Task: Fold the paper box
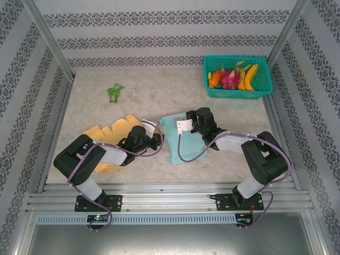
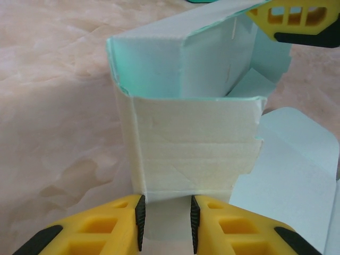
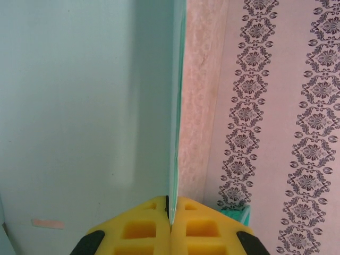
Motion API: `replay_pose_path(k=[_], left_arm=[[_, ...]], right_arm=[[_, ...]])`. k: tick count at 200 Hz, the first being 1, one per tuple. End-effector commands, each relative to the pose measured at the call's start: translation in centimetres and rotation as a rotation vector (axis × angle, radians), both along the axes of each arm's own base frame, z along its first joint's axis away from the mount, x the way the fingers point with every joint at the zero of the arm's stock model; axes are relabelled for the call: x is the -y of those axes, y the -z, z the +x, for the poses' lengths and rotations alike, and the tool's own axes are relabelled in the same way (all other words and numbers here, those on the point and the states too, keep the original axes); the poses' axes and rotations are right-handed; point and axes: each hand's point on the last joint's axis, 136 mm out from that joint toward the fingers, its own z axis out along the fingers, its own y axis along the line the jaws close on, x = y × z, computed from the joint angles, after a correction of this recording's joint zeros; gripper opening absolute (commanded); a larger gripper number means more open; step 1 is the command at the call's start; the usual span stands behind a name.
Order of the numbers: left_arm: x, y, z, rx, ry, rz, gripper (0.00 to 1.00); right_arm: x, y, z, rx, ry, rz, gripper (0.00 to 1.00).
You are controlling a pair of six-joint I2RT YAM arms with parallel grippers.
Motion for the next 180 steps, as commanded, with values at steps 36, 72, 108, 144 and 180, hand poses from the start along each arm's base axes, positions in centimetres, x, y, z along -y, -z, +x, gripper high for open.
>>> replay_pose_path(k=[36, 72, 108, 144, 180], left_arm=[[1.6, -1.4, 1.6, 0.047, -0.029, -0.012, 0.29], [0.9, -1.3, 2.7, 0.043, -0.108, 0.005, 0.3], [0.4, -1.4, 3.5, 0.038, -0.17, -0.011, 0.33], [-1.1, -1.9, 4.3, 0.051, -0.279, -0.019, 0.33], [1.3, -2.3, 3.6, 0.046, -0.181, -0.049, 0.33]], right_arm=[[-0.9, -0.1, -1.0, -0.003, -0.033, 0.022, 0.0], [-1.1, 0.1, -1.2, -0.007, -0.04, 0.016, 0.0], [-1.2, 0.3, -1.2, -0.013, -0.042, 0.01, 0.0], [-1.3, 0.5, -1.4, -0.016, -0.047, 0.005, 0.0], [-1.4, 0.6, -1.3, -0.021, -0.049, 0.001, 0.0]])
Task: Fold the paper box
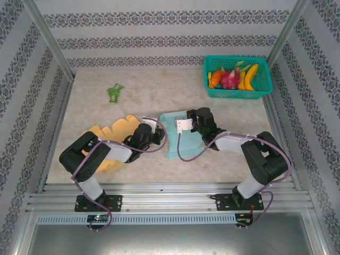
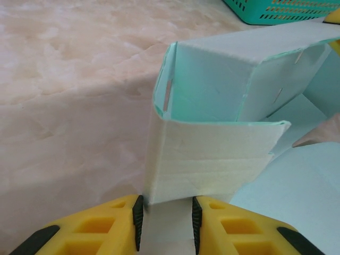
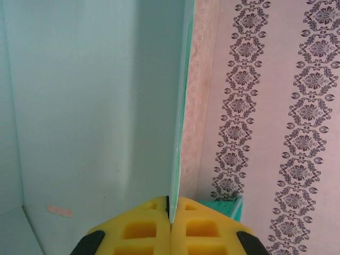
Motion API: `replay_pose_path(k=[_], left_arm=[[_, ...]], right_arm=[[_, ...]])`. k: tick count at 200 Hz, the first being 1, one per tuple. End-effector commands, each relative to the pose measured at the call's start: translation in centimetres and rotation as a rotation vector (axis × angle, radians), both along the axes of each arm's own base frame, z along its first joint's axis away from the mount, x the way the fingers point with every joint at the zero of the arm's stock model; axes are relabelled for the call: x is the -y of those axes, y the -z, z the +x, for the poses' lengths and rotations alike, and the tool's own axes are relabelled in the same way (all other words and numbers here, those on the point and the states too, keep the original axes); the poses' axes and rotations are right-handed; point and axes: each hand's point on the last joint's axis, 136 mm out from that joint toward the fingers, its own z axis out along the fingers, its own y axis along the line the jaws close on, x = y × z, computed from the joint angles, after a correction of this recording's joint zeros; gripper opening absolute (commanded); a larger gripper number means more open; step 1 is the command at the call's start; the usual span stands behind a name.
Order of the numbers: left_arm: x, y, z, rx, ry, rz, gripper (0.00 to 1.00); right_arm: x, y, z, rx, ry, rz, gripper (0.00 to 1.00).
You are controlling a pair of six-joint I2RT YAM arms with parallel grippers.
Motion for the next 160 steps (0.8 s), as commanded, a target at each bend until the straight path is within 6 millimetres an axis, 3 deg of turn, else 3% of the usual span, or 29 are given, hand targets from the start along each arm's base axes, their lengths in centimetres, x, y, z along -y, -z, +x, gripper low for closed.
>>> replay_pose_path(k=[1, 69, 133, 160], left_arm=[[2.5, -2.3, 0.6, 0.053, 0.036, -0.069, 0.33], [4.9, -3.0, 0.5, 0.075, 0.059, -0.045, 0.33], [3.5, -2.5, 1.5, 0.078, -0.039, -0.002, 0.34], [3.0, -2.2, 1.8, 0.085, -0.072, 0.009, 0.44]], right_arm=[[-1.7, 1.0, -1.6, -0.048, -0.081, 0.008, 0.0], [-1.8, 1.2, -1.8, -0.051, -0.084, 0.006, 0.0], [-1.8, 1.3, -1.9, -0.056, -0.085, 0.009, 0.0], [-1.9, 1.3, -1.9, -0.059, -0.088, 0.011, 0.0]])
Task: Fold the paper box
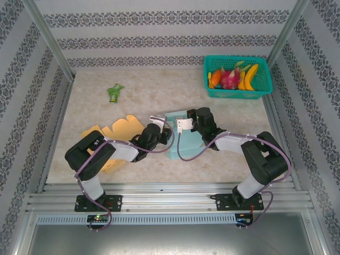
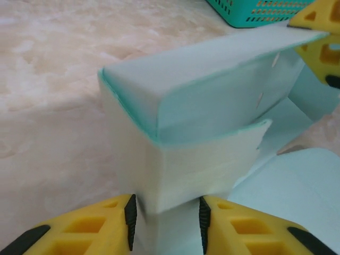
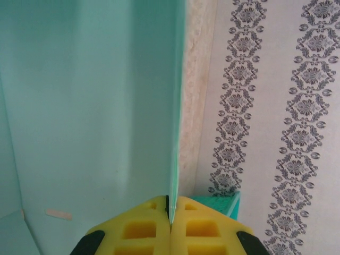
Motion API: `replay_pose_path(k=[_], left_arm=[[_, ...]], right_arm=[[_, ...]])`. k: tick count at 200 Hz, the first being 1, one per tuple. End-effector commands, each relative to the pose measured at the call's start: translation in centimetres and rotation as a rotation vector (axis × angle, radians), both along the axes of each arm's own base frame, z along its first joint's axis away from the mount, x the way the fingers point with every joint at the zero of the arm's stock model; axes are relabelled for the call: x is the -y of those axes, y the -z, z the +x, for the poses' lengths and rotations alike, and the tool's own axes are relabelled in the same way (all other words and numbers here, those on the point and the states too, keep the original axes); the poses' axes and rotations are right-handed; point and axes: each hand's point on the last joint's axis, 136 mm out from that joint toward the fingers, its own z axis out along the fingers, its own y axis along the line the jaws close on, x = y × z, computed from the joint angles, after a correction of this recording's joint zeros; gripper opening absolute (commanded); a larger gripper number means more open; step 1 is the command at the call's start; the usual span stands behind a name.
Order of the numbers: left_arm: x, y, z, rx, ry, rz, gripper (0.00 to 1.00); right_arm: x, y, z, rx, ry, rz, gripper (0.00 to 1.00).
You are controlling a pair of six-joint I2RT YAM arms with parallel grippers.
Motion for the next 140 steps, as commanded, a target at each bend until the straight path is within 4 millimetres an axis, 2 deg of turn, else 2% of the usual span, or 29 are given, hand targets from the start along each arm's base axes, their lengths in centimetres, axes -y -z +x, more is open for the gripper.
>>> replay_pose_path(k=[1, 31, 99, 140], left_arm=[[0.2, -1.6, 1.4, 0.059, -0.062, -0.026, 0.44], [0.8, -1.6, 1.5, 0.062, -0.046, -0.057, 0.46], [1.0, -0.9, 1.2, 0.093, -0.011, -0.06, 0.41], [1.2, -0.4, 2.0, 0.119, -0.018, -0.027, 0.4]], right_arm=[[-1.9, 1.3, -2.0, -0.064, -0.093, 0.013, 0.0], [-1.9, 1.4, -2.0, -0.065, -0.096, 0.013, 0.0], [-1.9, 1.5, -2.1, -0.069, -0.096, 0.012, 0.0], [-2.0, 2.2, -2.2, -0.081, -0.095, 0.005, 0.0]])
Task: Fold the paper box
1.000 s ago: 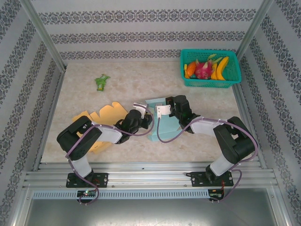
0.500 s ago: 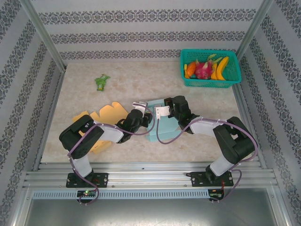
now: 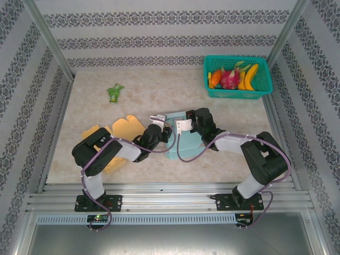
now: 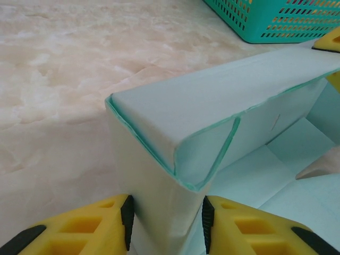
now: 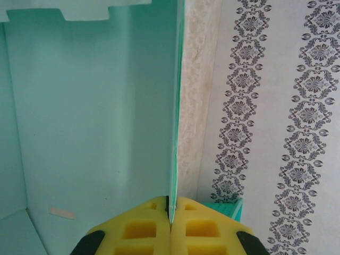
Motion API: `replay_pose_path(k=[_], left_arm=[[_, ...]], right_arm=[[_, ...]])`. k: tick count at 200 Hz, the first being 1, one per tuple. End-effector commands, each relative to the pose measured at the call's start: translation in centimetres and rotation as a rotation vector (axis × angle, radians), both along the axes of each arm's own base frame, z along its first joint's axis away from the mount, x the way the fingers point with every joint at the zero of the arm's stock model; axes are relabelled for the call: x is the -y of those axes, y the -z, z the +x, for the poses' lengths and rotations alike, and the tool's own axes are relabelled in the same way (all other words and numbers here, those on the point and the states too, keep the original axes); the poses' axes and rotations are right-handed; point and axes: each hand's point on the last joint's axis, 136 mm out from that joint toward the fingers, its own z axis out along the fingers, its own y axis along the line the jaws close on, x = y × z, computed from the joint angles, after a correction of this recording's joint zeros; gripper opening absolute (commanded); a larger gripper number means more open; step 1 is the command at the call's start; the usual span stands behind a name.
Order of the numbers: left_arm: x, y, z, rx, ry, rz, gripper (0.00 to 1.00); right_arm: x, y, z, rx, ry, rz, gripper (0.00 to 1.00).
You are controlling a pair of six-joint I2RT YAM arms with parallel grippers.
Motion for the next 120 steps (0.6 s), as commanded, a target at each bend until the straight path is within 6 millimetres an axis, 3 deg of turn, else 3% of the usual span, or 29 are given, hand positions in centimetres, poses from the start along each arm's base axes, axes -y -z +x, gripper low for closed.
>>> replay_pose_path(k=[1, 45, 71, 120], left_arm=[[1.3, -0.9, 0.6, 0.061, 0.03, -0.017, 0.4], [0.6, 0.0, 1.4, 0.075, -0.042, 0.022, 0.37], [0.4, 0.3, 1.8, 0.087, -0.085, 0.055, 0.3], [-3.0, 0.8, 2.7, 0.07, -0.299, 0.134, 0.13]], right_arm=[[-1.5, 2.1, -1.9, -0.075, -0.083, 0.007, 0.0], [-1.5, 2.6, -1.9, -0.085, -0.078, 0.006, 0.0], [-1.5, 2.9, -1.9, -0.09, -0.074, 0.004, 0.0], [-1.3, 3.1, -1.7, -0.087, -0.06, 0.004, 0.0]])
